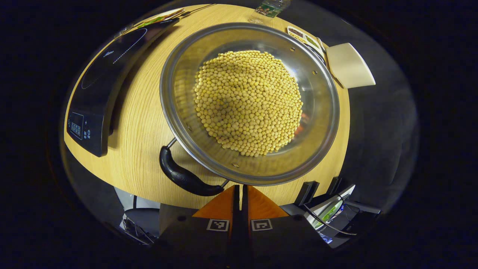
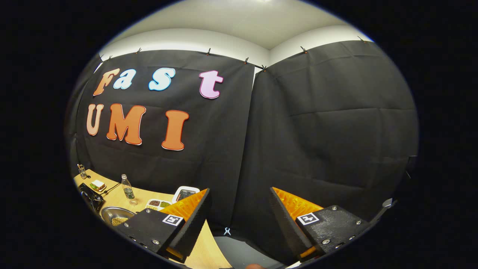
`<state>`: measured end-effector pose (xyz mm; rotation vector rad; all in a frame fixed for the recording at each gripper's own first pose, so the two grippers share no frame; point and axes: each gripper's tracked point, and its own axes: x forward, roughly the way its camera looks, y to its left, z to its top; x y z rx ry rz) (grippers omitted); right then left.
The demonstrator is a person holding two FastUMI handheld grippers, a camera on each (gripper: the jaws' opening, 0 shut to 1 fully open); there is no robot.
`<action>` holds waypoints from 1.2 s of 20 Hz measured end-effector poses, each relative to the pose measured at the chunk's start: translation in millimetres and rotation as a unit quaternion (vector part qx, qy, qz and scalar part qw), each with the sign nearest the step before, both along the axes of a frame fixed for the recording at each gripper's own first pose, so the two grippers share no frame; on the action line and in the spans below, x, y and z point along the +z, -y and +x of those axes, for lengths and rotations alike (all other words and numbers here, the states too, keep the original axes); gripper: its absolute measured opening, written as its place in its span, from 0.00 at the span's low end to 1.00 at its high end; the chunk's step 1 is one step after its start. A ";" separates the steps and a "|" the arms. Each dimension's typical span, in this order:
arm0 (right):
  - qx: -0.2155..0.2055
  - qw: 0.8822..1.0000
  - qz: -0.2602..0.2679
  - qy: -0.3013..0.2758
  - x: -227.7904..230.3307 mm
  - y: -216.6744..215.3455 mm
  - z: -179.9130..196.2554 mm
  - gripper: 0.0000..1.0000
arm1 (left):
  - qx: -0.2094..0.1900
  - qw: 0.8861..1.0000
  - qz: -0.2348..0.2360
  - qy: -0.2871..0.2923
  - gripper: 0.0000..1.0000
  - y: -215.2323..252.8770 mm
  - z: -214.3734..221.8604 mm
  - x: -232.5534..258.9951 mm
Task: First push the handle of the pot to place it horizontally, then grasp the pot with both hands and set it on the induction cooktop.
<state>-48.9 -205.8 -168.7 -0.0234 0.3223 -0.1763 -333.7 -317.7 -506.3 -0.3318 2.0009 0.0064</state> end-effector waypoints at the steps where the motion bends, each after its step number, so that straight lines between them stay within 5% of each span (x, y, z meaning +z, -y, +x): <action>1: -0.003 1.000 0.001 -0.002 1.1 -2.0 -0.7 0.97 | -0.006 1.000 0.003 0.000 0.08 -3.0 -0.9 -1.9; 9: 0.007 1.000 -0.009 -0.014 4.8 -31.0 -2.8 0.95 | -0.006 0.999 0.032 0.015 0.07 -26.7 22.6 -16.8; 24: -0.017 0.999 -0.007 -0.037 0.6 -48.9 -14.5 0.95 | -0.074 0.990 0.103 0.062 0.08 -90.3 70.5 -26.5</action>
